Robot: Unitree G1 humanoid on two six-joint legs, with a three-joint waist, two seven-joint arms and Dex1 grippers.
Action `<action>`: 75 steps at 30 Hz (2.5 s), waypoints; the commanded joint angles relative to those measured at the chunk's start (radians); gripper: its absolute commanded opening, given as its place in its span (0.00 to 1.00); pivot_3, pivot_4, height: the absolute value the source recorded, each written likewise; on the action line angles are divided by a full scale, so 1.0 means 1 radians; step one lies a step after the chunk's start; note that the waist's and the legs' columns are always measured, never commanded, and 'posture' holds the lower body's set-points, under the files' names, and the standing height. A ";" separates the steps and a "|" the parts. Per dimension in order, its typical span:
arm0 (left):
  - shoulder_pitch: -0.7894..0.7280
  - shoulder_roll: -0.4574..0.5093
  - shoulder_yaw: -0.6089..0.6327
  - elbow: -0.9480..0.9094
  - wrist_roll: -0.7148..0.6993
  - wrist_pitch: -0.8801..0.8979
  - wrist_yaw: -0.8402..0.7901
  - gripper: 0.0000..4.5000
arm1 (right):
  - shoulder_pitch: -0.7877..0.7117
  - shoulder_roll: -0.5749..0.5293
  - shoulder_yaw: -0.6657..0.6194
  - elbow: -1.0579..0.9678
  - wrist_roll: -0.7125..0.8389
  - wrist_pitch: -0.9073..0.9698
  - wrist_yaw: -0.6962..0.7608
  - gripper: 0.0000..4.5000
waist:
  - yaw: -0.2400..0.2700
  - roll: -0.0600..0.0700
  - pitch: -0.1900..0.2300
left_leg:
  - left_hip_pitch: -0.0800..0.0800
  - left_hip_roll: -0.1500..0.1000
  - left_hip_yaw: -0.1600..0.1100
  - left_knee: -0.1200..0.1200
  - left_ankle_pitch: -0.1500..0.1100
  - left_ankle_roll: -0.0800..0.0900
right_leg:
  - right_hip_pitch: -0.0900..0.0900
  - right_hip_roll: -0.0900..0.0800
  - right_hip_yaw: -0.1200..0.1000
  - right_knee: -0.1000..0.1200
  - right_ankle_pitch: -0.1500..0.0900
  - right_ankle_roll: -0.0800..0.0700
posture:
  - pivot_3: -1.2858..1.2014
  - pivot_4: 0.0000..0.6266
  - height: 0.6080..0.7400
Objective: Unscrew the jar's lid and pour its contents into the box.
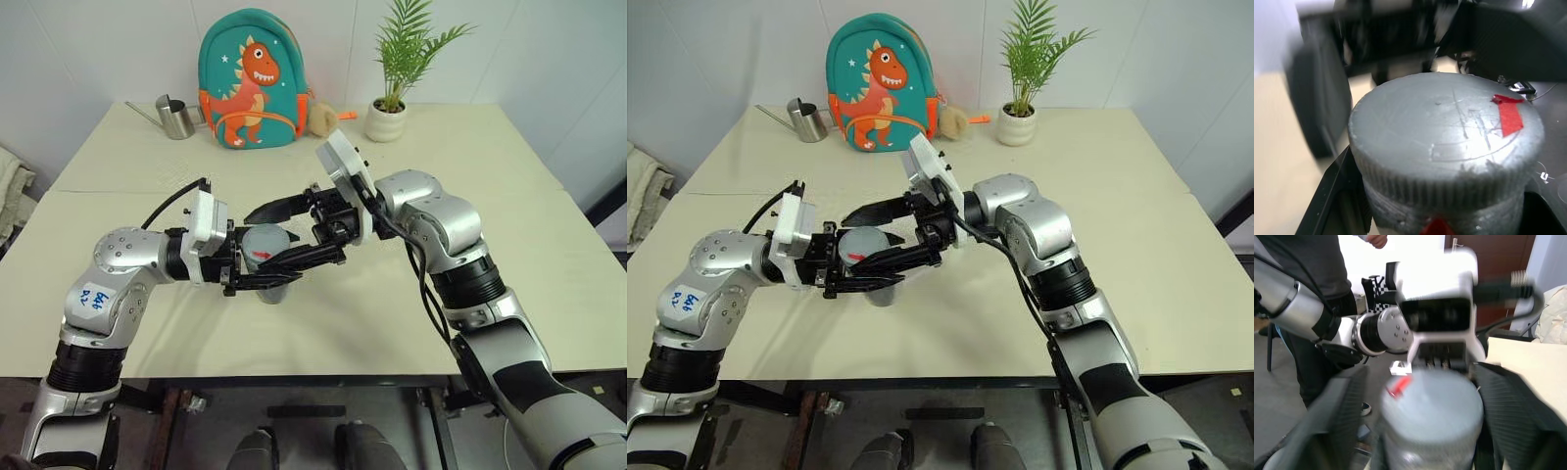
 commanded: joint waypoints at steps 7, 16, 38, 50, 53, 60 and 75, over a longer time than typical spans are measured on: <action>0.038 0.037 0.087 -0.058 -0.030 0.040 0.050 0.52 | 0.019 -0.037 -0.077 -0.085 0.017 -0.019 -0.045 0.99 | 0.002 0.000 0.000 | 0.000 -0.001 -0.001 0.000 0.000 0.000 | 0.001 -0.001 0.001 -0.001 0.000 0.000 | 0.52 0.24 1.00; 0.026 0.017 0.076 -0.065 -0.031 0.070 0.092 0.52 | 0.060 0.017 -0.036 -0.164 -0.044 -0.036 -0.201 0.99 | 0.000 0.000 0.000 | 0.000 -0.001 -0.001 0.000 0.000 0.000 | 0.001 -0.001 0.001 -0.001 0.000 0.000 | 0.52 0.24 1.00; 0.016 0.003 0.055 -0.100 -0.036 0.085 0.107 0.52 | 0.021 0.071 -0.006 -0.007 -0.152 -0.128 -0.284 0.99 | 0.000 0.000 0.000 | 0.000 -0.001 -0.002 0.000 0.000 0.000 | 0.001 -0.001 0.000 -0.001 0.000 0.000 | 0.52 0.24 1.00; 0.025 0.007 0.063 -0.112 -0.043 0.085 0.112 0.52 | 0.033 -0.013 -0.047 0.048 -0.155 -0.194 -0.243 0.99 | 0.000 0.000 0.000 | 0.000 -0.001 -0.001 0.000 0.000 0.000 | 0.002 -0.001 0.000 -0.001 0.000 0.000 | 0.52 0.24 1.00; 0.027 0.011 0.072 -0.116 -0.048 0.086 0.114 0.52 | 0.050 -0.093 -0.091 0.043 -0.124 -0.154 -0.218 0.99 | 0.002 0.000 0.000 | 0.000 -0.001 -0.002 0.000 0.000 0.000 | 0.002 -0.001 0.000 -0.001 0.000 0.000 | 0.52 0.24 1.00; 0.045 0.013 0.090 -0.101 -0.028 0.054 0.098 0.52 | 0.073 -0.154 -0.130 -0.016 -0.038 -0.047 -0.168 0.99 | 0.008 0.000 0.000 | 0.000 -0.001 -0.001 0.000 0.000 0.001 | 0.003 -0.001 0.001 -0.004 0.000 0.000 | 0.52 0.24 1.00; 0.017 -0.007 0.061 -0.050 0.004 0.020 0.095 0.52 | 0.087 -0.011 -0.034 -0.247 0.034 0.114 -0.255 0.99 | 0.003 0.000 0.000 | 0.000 -0.001 -0.002 0.000 0.000 0.000 | 0.003 -0.001 0.001 -0.002 0.000 0.000 | 0.52 0.24 1.00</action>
